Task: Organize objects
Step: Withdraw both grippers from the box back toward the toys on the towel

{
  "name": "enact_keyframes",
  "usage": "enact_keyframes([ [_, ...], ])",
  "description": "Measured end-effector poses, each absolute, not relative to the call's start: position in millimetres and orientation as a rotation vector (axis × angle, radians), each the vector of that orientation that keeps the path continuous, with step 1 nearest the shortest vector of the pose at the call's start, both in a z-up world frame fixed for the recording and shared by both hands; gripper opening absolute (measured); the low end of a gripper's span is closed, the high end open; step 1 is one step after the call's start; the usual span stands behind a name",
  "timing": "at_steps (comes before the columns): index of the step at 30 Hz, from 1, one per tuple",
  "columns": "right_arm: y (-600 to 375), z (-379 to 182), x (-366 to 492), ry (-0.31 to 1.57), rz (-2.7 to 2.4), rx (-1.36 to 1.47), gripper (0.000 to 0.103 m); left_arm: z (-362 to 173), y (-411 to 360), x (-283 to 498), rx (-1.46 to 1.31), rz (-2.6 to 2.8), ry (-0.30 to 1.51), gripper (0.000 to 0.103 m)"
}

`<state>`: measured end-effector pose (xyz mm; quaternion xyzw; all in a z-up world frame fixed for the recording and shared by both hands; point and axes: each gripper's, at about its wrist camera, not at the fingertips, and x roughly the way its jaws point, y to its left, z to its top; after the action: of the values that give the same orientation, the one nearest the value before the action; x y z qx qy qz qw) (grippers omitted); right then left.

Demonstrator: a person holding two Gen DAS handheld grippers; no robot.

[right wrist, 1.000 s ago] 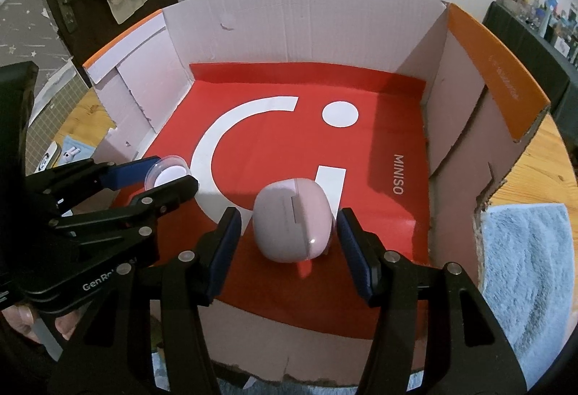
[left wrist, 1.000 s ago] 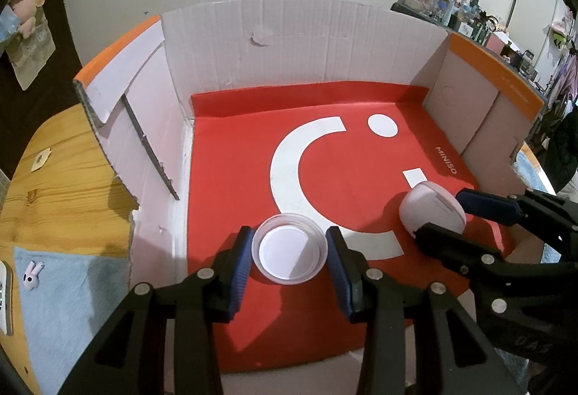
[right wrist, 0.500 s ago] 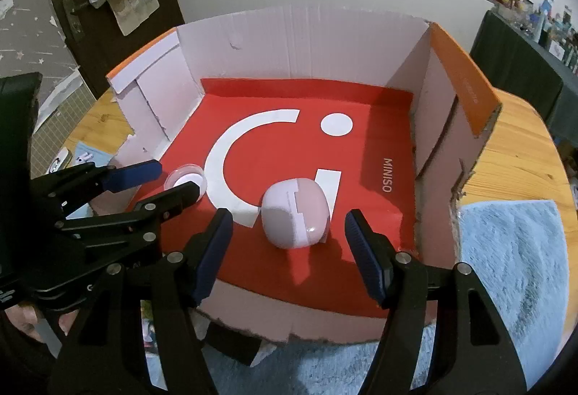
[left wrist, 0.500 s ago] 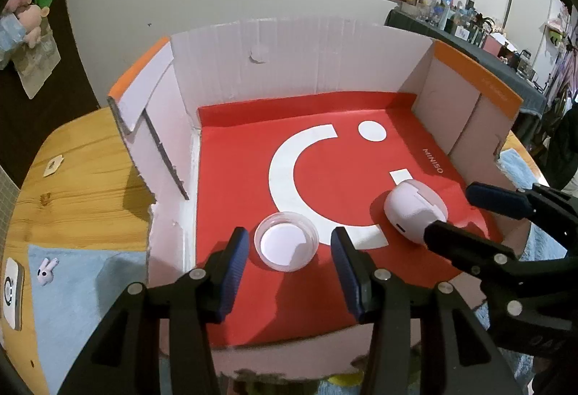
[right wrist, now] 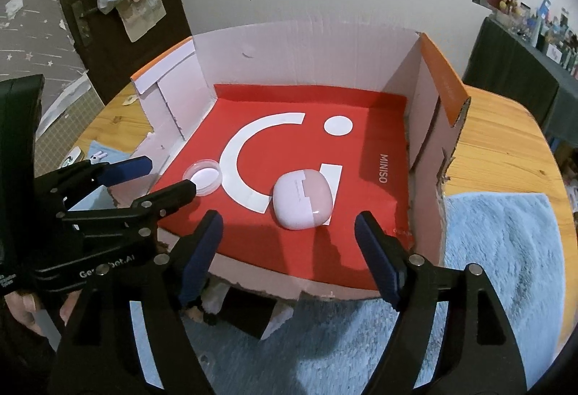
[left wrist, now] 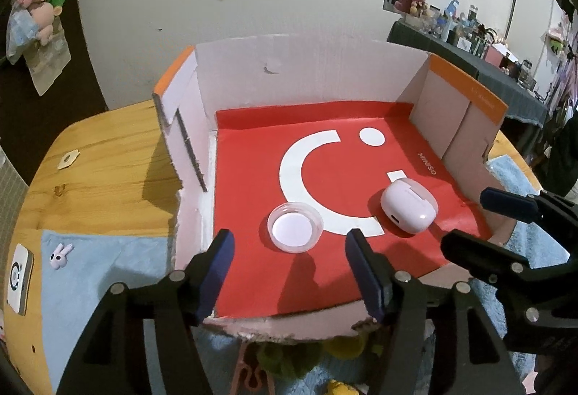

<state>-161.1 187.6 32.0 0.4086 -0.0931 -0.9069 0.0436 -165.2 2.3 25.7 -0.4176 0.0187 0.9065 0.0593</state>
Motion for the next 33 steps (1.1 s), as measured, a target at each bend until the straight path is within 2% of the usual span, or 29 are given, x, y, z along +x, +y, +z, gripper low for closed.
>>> enact_keyframes([
  [3, 187.3, 33.6, -157.5, -0.285, -2.775, 1.24, 0.08, 27.2, 0.1, -160.9, -1.26, 2.754, 0.052, 0.072],
  [8, 185.7, 35.6, -151.5, -0.279, -2.776, 1.231, 0.08, 30.0, -2.1, -154.7, -1.249, 2.759, 0.037, 0.072],
  [11, 185.4, 37.3, -147.5, -0.283, -2.776, 1.221, 0.086, 32.5, -3.3, -150.2, -1.24, 2.765, 0.036, 0.075],
  [24, 181.2, 42.5, -128.9, -0.271, -2.793, 1.197, 0.086, 41.7, -10.3, -126.2, -1.196, 2.783, 0.024, 0.085],
  [27, 179.3, 43.2, -123.7, -0.259, -2.8, 1.19, 0.097, 43.5, -12.3, -118.5, -1.179, 2.798, 0.03, 0.091],
  [33, 174.4, 41.4, -115.3, -0.254, -2.798, 1.186, 0.097, 41.2, -14.5, -106.1, -1.181, 2.798, 0.029, 0.091],
])
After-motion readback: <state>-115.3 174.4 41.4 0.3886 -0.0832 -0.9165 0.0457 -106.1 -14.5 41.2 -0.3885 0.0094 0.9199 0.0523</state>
